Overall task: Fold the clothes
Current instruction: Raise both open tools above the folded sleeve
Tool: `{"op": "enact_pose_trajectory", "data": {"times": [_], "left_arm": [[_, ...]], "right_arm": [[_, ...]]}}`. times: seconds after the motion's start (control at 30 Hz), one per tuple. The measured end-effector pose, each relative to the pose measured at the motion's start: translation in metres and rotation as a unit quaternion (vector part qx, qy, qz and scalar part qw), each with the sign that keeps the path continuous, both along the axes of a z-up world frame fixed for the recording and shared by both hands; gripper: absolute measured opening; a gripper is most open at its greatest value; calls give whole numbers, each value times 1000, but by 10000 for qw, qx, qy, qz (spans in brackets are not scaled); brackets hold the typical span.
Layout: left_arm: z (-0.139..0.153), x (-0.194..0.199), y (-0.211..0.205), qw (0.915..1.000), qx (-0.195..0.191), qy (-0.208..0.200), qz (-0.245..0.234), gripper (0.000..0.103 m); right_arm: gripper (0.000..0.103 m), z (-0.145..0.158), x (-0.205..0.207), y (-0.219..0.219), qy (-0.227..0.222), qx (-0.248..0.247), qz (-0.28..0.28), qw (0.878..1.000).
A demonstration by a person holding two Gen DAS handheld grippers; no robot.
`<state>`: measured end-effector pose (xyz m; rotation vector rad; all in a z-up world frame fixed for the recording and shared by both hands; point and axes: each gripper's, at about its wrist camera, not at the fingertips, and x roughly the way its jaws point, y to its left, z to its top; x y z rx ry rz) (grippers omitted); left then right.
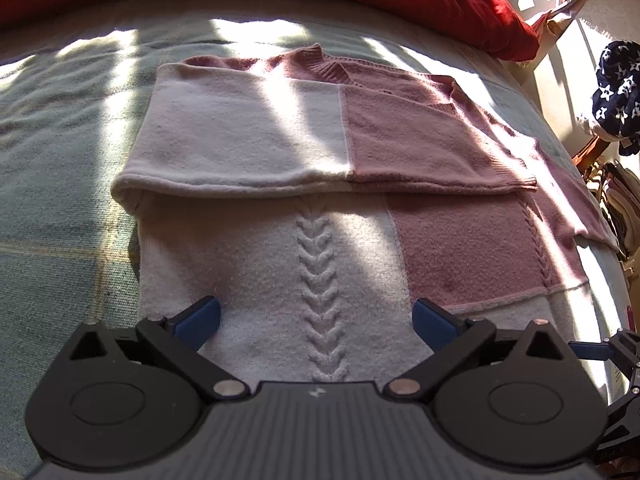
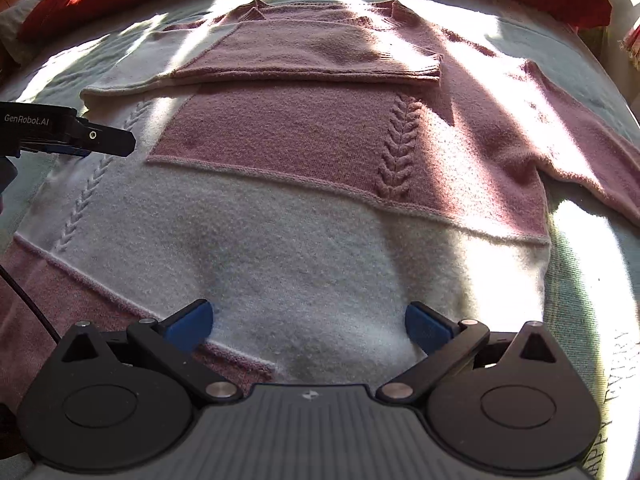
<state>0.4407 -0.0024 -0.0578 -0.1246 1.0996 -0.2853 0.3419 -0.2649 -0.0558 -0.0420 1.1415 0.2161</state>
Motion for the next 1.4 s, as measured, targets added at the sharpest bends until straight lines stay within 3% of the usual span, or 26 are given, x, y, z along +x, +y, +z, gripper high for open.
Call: {"op": "enact_pose_trajectory", "data": {"times": [0.13,0.27,0.53,0.7,0.8,0.93,1.0,1.1,1.23,1.4], "left_arm": [[12,-3,-18,9991,263,-230,-249,101],[5,0,-34,9991,132,-12,-393,102],[-6,1,-40,9985,361,79,-408,102],[5,-4,-40,9996,255,-51,-81,102],[10,-13,-44,9995,293,-6,111,102],[10,-32,-53,9993,272,78,226,102],[5,-41,-56,9988,398,160,256,102],[-3,-52,-57,9979,535,256,254,102],[-1,-56,-57,9982,561,209,35,102],[18,-58,-54,9989,418,-52,-223,102]], "right_arm": [[103,6,-18,-17,98,44,-69,9999],[103,10,-15,-31,-43,135,-163,9998],[103,-8,-26,-46,45,54,11,10000],[103,6,-33,-47,-15,117,297,9995],[103,14,-31,-36,-75,502,571,9971],[103,9,-34,-21,139,887,846,9924],[103,4,-41,-23,208,839,906,9921],[103,-1,-51,-41,141,585,773,9952],[103,0,-60,-62,116,398,112,9991],[103,12,-69,-45,-28,640,-229,9977]]}}
